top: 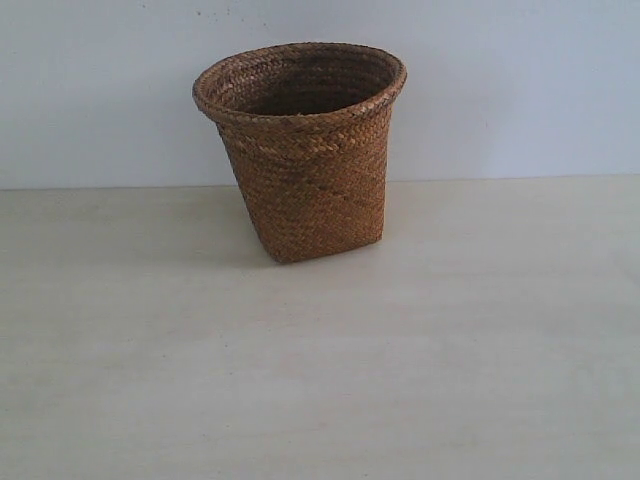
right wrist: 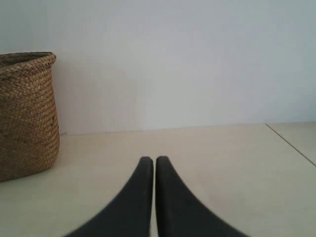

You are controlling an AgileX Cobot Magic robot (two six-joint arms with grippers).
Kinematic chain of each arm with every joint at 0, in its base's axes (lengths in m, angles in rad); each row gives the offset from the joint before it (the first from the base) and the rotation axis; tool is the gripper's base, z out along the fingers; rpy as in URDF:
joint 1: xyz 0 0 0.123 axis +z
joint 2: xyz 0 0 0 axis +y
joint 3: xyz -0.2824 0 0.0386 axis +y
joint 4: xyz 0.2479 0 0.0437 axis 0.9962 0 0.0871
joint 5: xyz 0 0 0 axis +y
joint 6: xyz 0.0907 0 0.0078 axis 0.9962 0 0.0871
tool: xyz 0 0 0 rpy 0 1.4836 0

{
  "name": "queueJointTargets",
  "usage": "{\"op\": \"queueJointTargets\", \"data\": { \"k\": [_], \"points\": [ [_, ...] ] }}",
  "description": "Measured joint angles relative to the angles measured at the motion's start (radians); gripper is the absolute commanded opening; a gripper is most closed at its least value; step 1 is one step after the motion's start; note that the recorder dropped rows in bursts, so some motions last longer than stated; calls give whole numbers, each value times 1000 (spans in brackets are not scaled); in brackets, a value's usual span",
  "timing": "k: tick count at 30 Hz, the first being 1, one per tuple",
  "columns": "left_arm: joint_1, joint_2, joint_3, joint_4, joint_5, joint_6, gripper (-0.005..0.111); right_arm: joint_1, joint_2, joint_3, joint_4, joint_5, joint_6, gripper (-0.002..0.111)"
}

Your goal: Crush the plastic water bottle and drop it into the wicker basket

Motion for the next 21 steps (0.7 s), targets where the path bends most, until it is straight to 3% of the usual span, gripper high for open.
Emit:
{"op": "queueJointTargets", "data": {
  "k": [5, 14, 21],
  "points": [
    [22, 0, 5, 32, 0, 0, 4, 0, 0, 0, 0, 0, 0, 0],
    [175, -11, 5, 37, 78, 0, 4, 0, 0, 0, 0, 0, 0, 0],
    [215, -22, 5, 37, 200, 0, 4, 0, 0, 0, 0, 0, 0, 0]
  ]
}}
